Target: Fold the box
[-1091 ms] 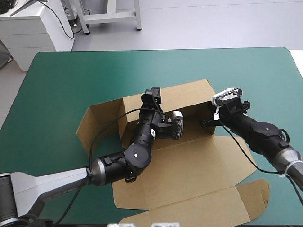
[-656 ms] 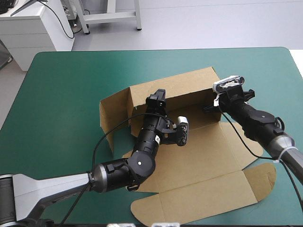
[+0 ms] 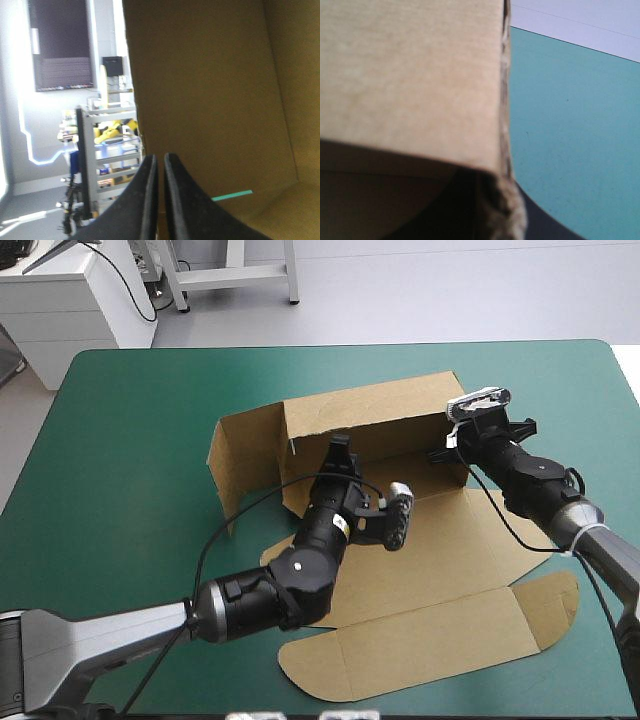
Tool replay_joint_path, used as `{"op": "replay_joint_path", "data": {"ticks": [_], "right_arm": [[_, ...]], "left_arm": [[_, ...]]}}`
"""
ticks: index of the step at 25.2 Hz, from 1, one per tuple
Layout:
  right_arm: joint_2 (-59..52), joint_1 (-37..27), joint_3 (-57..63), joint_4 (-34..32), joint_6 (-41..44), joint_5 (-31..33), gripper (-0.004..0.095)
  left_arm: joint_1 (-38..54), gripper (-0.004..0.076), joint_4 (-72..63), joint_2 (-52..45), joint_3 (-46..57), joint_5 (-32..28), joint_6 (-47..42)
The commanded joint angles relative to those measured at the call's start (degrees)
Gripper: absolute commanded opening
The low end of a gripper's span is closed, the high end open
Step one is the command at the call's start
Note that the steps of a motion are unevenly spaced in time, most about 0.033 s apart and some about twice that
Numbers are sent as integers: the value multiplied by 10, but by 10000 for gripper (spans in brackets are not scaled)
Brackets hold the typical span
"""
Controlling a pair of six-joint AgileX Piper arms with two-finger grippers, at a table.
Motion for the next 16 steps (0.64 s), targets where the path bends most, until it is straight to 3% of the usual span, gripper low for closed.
{"op": "replay_joint_path", "data": {"ticks": [1, 4, 5, 9, 16], "right_arm": [[-19, 0, -20, -9, -23, -12, -21], [-19, 0, -20, -9, -25, -13, -21], [-19, 0, -20, -9, -25, -13, -21], [-19, 0, -20, -7, -25, -13, -21], [-19, 0, -20, -6, -25, -13, -21]], "left_arm": [[52, 15, -161, -28, -96, 9, 135], [164, 15, -497, -28, -230, 68, 346], [197, 15, -579, -28, -264, 93, 381], [334, 15, -697, -28, -350, 159, 397], [588, 15, -929, -27, -346, 212, 397]]}}
